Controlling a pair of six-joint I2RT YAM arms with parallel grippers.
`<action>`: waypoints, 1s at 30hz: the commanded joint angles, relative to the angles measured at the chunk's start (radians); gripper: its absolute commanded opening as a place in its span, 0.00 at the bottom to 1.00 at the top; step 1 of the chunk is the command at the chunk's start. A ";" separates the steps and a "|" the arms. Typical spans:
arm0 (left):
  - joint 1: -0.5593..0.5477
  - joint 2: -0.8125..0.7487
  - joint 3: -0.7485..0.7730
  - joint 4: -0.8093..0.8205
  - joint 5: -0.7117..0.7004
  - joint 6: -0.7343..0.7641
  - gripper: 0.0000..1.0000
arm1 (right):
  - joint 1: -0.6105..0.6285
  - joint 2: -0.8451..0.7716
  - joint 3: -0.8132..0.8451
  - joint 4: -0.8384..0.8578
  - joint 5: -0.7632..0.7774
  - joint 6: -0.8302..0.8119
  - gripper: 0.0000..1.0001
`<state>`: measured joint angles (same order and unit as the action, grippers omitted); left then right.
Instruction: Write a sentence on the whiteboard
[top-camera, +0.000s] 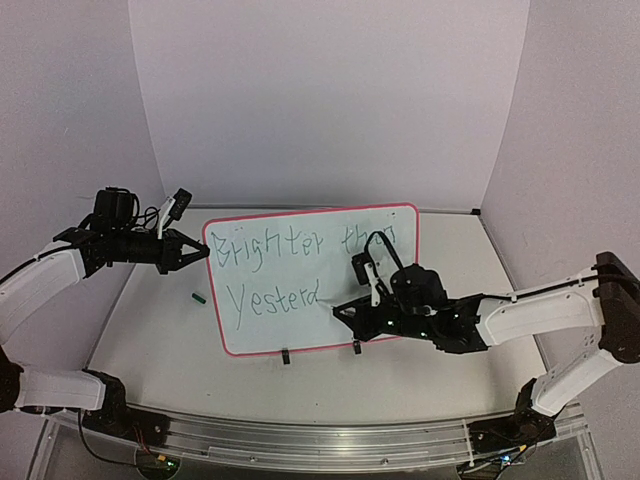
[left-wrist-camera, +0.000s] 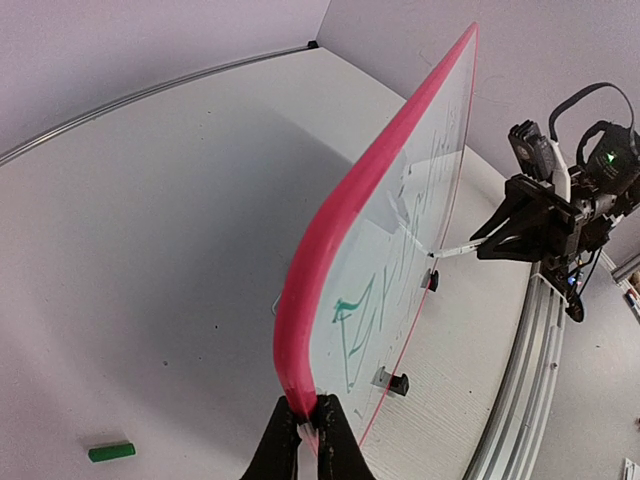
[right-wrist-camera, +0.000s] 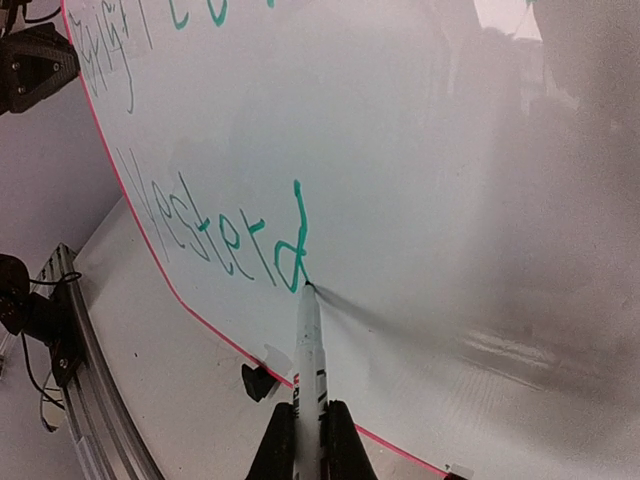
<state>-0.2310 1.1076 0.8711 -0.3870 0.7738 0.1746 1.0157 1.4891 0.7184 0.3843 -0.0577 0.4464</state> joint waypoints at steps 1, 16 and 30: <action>-0.033 0.037 -0.011 -0.094 -0.037 0.042 0.00 | -0.003 -0.025 -0.018 -0.029 0.015 0.011 0.00; -0.034 0.036 -0.011 -0.094 -0.036 0.042 0.00 | -0.004 -0.129 -0.044 -0.022 0.047 -0.008 0.00; -0.035 0.035 -0.012 -0.093 -0.039 0.043 0.00 | -0.024 -0.088 -0.022 -0.015 0.058 -0.014 0.00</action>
<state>-0.2314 1.1076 0.8711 -0.3870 0.7738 0.1748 1.0054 1.3893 0.6773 0.3480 -0.0190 0.4458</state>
